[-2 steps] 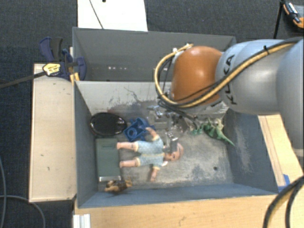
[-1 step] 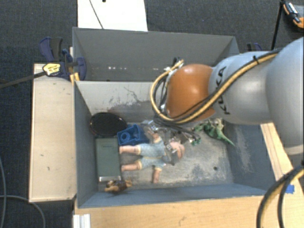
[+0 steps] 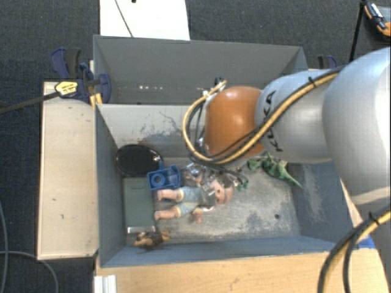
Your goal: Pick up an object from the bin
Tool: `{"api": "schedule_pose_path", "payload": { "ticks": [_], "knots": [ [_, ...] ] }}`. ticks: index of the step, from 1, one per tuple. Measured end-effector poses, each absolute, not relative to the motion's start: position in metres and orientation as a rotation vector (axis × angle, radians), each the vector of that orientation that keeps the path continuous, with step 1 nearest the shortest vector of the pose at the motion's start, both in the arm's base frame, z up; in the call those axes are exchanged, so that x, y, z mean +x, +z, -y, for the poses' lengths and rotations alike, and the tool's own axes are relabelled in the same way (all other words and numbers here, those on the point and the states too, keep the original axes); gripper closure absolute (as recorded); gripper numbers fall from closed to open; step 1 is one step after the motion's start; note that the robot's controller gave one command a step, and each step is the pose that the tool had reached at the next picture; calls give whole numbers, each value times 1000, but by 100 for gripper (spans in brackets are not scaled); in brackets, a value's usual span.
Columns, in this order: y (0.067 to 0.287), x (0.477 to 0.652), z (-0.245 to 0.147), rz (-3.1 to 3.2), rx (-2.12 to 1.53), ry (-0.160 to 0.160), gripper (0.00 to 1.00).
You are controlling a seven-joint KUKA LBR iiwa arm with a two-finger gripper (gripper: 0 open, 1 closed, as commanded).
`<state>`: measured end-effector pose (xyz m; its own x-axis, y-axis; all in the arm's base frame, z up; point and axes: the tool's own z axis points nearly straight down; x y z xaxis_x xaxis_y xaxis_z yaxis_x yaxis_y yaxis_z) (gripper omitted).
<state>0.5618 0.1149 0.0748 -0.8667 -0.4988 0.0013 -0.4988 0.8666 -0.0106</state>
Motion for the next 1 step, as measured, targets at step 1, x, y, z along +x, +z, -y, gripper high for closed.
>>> {"api": "schedule_pose_path", "payload": {
  "ticks": [1],
  "knots": [
    [75,562,-115,-3034,-810,-17,100]
  ]
}}
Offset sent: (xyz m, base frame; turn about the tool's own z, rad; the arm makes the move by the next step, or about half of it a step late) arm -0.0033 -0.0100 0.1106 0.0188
